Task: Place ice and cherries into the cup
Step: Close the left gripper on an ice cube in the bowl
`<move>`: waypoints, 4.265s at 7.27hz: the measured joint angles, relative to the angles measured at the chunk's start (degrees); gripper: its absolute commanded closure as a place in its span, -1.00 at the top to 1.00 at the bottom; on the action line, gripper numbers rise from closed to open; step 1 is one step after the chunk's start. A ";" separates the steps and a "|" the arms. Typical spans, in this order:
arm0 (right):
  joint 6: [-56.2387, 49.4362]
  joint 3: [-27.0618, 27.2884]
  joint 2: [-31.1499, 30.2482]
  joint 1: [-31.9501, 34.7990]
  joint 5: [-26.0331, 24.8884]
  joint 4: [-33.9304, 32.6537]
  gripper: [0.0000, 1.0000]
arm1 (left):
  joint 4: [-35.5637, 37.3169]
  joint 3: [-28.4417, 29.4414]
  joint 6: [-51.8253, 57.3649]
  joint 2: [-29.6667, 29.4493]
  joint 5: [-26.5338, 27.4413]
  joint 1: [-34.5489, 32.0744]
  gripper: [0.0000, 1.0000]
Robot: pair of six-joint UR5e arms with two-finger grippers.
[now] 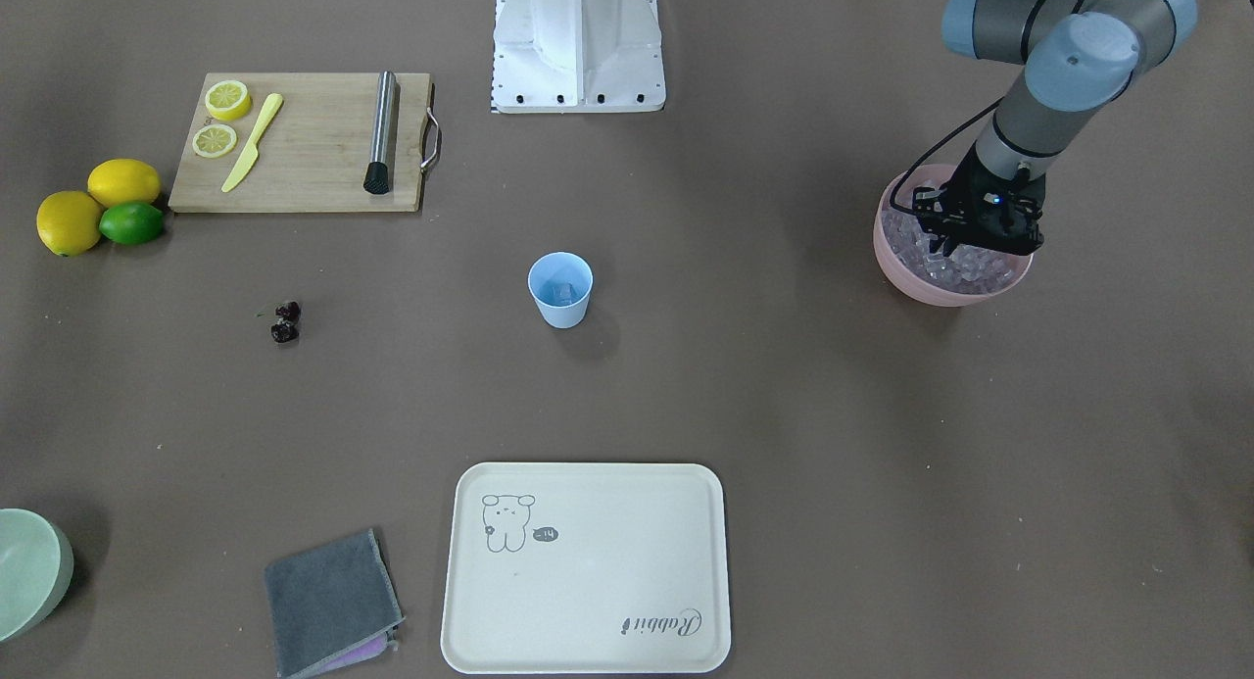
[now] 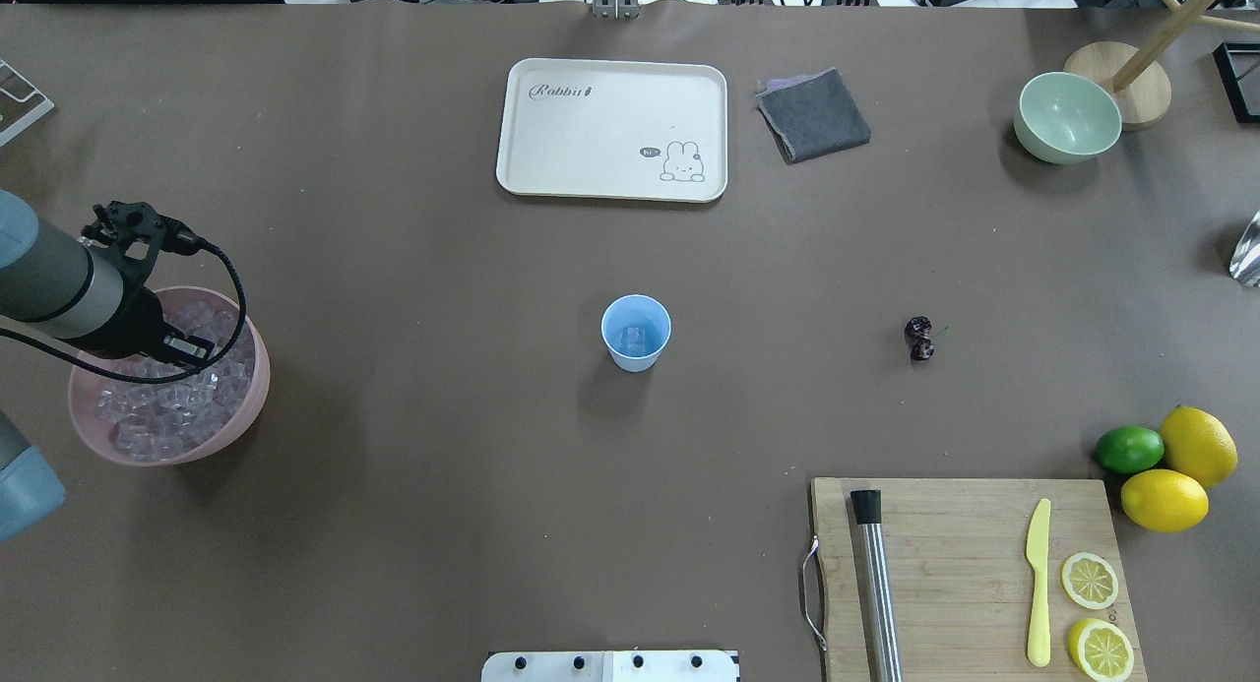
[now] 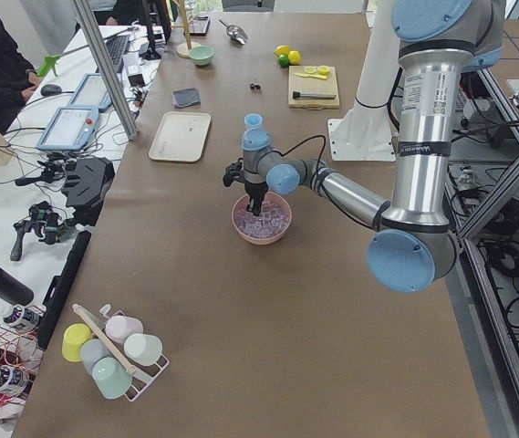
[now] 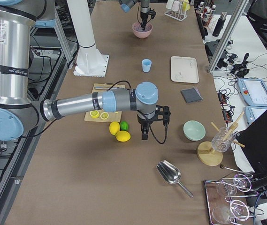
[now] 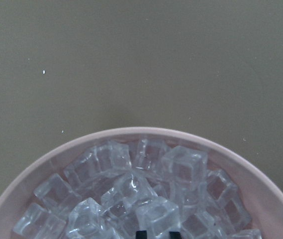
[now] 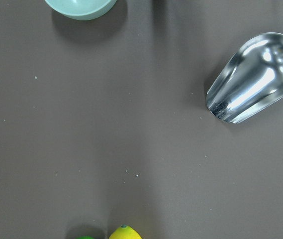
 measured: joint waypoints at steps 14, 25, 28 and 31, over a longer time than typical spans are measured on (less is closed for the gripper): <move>0.01 0.02 0.69 -0.43 0.00 0.00 1.00 | 0.27 1.26 -0.09 0.82 0.48 -0.01 0.95; -0.01 0.09 0.01 -0.35 -0.07 0.00 1.00 | 0.43 1.85 -0.13 0.19 0.53 0.51 -0.39; 0.00 0.77 -0.31 -0.35 -0.07 0.00 1.00 | 0.46 1.38 -0.11 0.72 0.45 0.50 -0.49; 0.01 1.30 -0.43 -0.35 -0.07 0.00 1.00 | 0.51 -0.76 -0.11 2.15 0.35 0.07 -0.69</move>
